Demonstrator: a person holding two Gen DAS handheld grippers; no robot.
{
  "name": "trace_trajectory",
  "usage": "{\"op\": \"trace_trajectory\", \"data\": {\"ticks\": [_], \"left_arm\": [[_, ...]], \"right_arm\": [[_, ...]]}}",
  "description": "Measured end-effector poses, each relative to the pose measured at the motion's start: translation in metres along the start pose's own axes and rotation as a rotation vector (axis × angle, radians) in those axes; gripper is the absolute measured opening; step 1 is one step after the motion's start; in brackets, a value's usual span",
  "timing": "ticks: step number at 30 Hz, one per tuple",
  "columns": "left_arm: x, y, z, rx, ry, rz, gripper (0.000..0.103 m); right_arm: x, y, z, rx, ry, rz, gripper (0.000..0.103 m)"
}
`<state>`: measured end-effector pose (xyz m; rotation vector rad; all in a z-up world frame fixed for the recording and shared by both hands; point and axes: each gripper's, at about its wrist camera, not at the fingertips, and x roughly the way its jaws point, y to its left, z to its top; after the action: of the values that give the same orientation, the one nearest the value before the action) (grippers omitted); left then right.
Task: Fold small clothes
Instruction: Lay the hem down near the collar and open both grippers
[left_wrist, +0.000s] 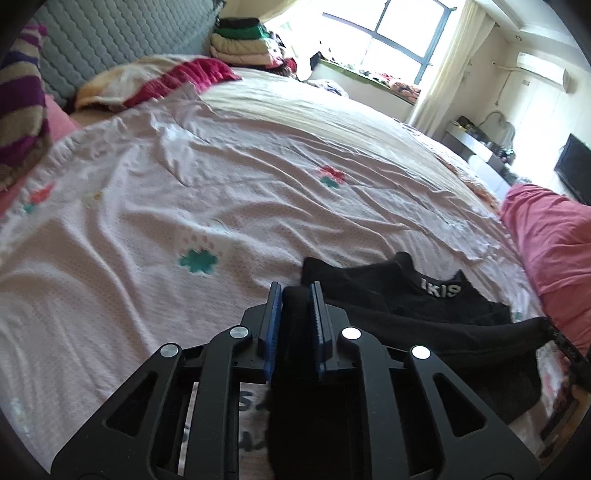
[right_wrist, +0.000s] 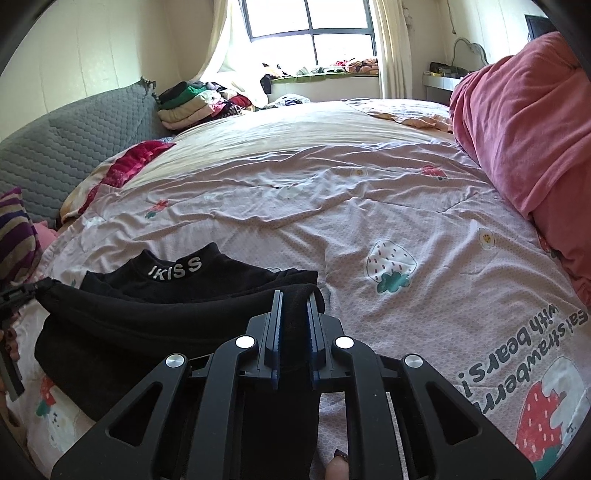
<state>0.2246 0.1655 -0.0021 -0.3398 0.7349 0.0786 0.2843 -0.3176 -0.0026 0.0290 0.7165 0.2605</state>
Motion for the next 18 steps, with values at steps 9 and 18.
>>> {"op": "trace_trajectory", "data": {"ticks": [9, 18], "left_arm": [[-0.018, -0.010, 0.003, 0.004, -0.016, -0.027, 0.017], [-0.023, -0.061, -0.013, 0.164, 0.048, -0.104, 0.016]], "right_arm": [[-0.019, 0.013, -0.003, -0.050, -0.069, -0.029, 0.042], [-0.029, 0.055, -0.017, -0.223, -0.055, 0.017, 0.027]]}}
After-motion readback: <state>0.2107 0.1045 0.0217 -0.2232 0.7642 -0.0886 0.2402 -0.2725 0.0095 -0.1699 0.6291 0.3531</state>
